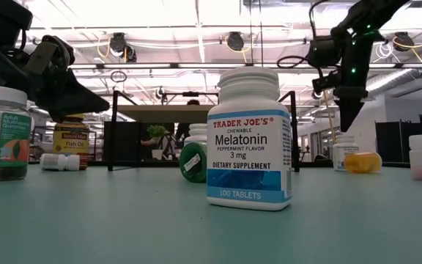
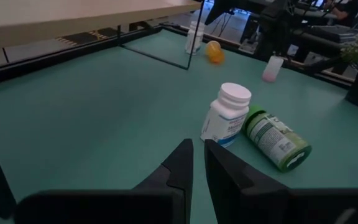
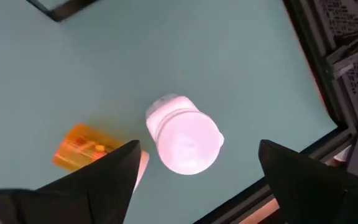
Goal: Pick and place medicine bottles onto shelf by color
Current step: Put the top right small white medicine bottle on the shelf
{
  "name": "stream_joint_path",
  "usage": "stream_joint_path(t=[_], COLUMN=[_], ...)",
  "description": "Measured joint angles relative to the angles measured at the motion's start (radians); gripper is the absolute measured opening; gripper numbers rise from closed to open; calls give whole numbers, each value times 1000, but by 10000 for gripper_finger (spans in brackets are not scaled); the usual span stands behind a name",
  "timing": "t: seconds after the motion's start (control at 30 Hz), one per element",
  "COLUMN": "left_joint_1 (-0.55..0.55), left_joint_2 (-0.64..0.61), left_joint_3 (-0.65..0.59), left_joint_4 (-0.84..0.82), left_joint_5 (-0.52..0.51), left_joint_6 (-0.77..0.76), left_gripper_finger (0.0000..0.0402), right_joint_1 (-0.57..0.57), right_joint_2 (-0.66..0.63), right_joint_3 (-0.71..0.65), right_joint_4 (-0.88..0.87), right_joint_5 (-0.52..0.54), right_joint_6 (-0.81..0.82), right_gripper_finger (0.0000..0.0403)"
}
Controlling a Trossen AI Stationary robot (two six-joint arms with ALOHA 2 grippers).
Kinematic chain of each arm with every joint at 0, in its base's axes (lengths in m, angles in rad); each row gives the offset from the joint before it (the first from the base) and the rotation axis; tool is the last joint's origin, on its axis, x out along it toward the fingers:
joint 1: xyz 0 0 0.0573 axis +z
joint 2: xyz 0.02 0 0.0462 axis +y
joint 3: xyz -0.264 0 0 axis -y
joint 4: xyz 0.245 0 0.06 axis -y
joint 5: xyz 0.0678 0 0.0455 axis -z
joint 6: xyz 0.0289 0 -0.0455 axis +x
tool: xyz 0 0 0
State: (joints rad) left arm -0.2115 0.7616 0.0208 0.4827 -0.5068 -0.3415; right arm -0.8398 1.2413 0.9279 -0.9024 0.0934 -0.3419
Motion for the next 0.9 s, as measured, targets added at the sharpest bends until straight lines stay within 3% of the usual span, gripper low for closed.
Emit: stream_joint_path(t=[0.1,0.67,0.9], left_joint_1=[0,1,1], left_joint_2=[0,0,0], left_joint_3=[0,0,0], left_joint_4=[-1,0,0], left_joint_5=[-1,-2,-2], left_joint_6=[4,100,103], left_gripper_finger=[42,42,42], right_joint_1=[1,-18,-16], right_joint_2=[13,65,65], right_joint_3=[0,-61,-61], right_joint_4=[10,116,97], right_joint_5=[-51,-39,26], right_joint_6=[-37,-123,-124], right_gripper_finger=[326,317,261])
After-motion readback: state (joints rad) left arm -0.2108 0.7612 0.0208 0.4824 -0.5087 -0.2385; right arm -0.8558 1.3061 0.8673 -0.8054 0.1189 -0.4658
